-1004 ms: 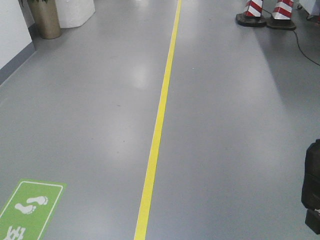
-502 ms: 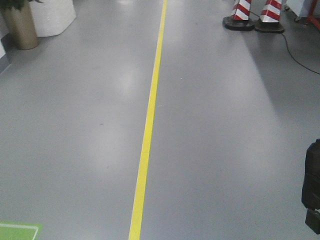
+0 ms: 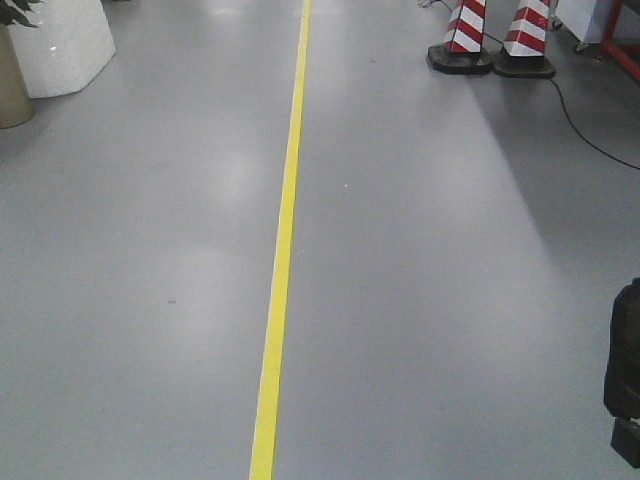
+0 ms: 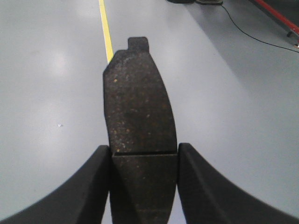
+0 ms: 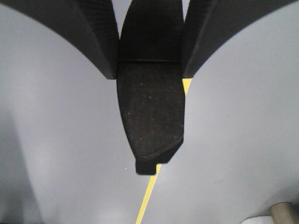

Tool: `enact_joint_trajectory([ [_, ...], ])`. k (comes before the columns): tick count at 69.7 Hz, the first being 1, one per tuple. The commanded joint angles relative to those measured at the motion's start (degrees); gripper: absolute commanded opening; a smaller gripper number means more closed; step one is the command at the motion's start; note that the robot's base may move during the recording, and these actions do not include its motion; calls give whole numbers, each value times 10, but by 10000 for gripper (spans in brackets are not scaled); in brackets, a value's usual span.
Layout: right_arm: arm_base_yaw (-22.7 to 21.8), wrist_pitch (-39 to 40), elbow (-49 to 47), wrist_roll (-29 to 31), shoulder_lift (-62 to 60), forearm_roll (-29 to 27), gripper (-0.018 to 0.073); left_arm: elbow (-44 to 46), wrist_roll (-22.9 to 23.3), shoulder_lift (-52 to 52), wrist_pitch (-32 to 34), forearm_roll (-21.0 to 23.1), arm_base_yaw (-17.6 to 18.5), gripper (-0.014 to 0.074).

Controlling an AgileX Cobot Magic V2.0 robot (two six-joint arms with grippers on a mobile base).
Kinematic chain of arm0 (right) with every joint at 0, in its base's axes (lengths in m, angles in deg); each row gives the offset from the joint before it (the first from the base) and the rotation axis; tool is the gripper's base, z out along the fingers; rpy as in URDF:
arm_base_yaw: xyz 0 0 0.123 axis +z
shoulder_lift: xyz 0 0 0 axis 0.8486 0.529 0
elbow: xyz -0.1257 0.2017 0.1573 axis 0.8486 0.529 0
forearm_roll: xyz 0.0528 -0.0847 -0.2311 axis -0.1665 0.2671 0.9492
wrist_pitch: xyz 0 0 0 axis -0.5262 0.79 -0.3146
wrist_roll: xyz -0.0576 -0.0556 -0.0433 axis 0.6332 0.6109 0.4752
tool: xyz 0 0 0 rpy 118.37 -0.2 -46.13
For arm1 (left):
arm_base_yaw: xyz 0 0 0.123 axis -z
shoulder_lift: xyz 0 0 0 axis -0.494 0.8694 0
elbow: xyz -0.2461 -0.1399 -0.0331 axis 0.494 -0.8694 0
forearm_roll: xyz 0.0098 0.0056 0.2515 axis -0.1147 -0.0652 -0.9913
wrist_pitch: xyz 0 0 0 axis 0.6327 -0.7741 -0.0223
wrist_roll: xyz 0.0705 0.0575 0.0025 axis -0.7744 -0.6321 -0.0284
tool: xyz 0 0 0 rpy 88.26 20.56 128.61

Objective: Move and align brake pads A on conveyor
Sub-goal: 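Drive along the yellow floor line toward the striped cones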

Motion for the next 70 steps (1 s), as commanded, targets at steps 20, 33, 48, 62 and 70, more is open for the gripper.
enact_joint_trajectory([
  [20, -4, 53, -19, 4, 0, 6, -1, 19, 4, 1, 53, 0, 2, 10],
  [33, -4, 53, -19, 4, 0, 6, -1, 19, 4, 1, 53, 0, 2, 10],
  [48, -4, 53, -19, 4, 0, 6, -1, 19, 4, 1, 53, 0, 2, 10],
  [62, -4, 53, -19, 4, 0, 6, -1, 19, 4, 1, 53, 0, 2, 10],
  [70, -4, 53, -19, 4, 0, 6, -1, 19, 4, 1, 53, 0, 2, 10],
])
